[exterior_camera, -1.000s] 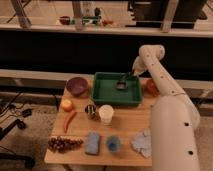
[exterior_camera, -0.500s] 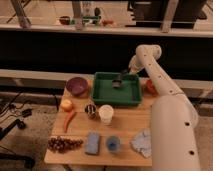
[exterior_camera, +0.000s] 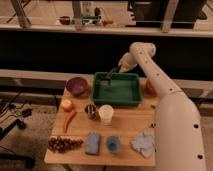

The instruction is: Wipe tray with brush

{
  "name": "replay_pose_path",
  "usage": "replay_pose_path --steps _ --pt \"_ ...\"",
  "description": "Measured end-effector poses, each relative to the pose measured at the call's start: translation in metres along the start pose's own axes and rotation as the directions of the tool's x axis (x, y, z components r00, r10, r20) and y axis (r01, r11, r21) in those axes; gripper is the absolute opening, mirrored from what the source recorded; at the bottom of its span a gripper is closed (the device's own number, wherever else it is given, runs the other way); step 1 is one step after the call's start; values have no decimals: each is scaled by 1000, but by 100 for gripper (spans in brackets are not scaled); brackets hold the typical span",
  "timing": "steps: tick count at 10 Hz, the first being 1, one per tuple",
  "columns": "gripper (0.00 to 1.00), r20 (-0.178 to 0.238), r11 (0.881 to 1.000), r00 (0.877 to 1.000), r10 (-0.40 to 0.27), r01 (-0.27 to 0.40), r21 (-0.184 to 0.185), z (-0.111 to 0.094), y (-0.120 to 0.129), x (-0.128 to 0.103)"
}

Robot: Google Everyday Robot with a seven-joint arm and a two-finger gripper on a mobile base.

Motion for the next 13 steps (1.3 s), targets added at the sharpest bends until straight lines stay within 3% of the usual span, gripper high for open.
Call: replay_pose_path --steps 3,11,13 --pt "9 44 999 999 -27 28 -20 -2 8 -18" --pt "9 102 990 993 -66 78 -116 -62 62 -25" --pt "9 98 986 992 -79 92 -137 -66 68 -24"
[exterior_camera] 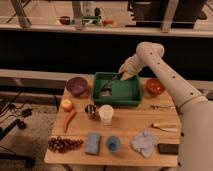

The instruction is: Wipe tray with brush

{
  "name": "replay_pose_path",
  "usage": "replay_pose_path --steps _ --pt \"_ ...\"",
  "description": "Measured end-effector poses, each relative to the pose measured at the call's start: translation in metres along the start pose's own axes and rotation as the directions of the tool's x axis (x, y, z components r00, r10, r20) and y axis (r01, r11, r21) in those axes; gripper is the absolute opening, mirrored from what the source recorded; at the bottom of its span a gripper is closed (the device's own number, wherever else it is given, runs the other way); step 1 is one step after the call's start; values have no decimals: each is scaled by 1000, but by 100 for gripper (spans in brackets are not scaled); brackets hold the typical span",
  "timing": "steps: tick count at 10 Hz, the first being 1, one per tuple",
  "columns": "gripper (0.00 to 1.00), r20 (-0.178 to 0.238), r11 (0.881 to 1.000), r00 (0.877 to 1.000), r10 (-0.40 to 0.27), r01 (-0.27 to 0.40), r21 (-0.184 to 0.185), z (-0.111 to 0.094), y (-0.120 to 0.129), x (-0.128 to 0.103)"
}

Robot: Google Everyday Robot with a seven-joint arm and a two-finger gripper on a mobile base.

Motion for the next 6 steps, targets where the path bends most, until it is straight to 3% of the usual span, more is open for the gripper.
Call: replay_pose_path --steps 6 --pt "9 -111 998 993 40 -47 -53 4 8 67"
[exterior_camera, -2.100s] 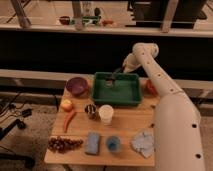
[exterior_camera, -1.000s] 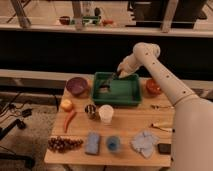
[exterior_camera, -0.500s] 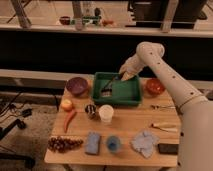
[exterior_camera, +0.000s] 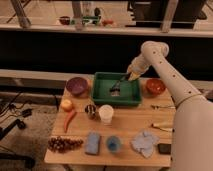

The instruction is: Wipe tray with brush

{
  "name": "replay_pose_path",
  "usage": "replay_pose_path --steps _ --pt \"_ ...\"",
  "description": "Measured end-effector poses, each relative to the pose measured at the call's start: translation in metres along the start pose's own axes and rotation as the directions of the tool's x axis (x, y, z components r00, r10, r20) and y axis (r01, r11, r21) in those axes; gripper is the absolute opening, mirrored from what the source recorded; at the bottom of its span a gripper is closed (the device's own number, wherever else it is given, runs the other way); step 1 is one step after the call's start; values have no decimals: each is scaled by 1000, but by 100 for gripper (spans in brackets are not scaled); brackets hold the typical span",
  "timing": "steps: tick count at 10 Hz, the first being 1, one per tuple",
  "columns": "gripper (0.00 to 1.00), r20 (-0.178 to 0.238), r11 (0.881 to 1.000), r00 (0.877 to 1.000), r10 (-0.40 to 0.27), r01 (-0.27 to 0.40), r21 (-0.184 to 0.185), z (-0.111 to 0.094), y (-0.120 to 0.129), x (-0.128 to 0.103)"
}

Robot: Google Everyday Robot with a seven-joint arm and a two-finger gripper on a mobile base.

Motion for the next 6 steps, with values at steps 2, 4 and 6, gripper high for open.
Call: replay_pose_path --steps 2,4,6 --pt "9 -61 1000 998 19 -20 -15 3 3 31" --pt "9 -106 999 994 17 -20 -25 8 2 46" --pt "9 -155 999 988 25 -32 -38 11 4 69"
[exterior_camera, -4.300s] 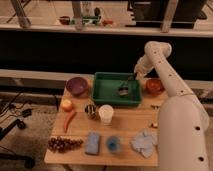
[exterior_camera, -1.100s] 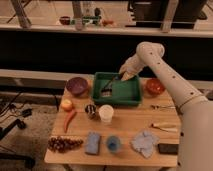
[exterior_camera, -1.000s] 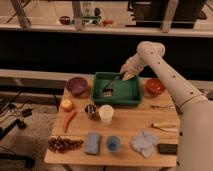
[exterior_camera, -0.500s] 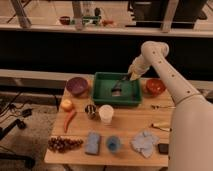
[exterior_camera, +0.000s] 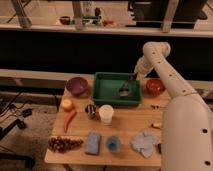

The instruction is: Wipe tray with brush

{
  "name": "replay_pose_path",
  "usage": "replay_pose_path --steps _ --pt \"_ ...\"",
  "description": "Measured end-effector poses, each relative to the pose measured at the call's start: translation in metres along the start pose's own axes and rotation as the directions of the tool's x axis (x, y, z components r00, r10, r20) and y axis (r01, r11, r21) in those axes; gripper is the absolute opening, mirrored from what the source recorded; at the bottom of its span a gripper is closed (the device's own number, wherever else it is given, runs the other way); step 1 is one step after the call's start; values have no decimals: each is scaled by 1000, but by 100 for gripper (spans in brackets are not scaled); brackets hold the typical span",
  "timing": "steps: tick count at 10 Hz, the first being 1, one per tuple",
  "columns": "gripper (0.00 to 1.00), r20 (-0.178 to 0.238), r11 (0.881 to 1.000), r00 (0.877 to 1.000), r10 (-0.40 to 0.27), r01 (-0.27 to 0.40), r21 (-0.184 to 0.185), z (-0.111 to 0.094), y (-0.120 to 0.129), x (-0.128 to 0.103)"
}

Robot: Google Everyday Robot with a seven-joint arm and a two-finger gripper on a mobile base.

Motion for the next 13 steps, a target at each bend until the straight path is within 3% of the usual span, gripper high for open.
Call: replay_pose_path --steps 3,5,10,13 --pt "9 -37 1000 999 19 -20 -6 9 -7 17" --pt "9 -47 1000 999 28 -27 11 14 -19 20" --pt "9 -35 997 999 11 -8 82 41 -81 -18" --pt "9 7 995 1000 -12 11 104 45 -95 -50"
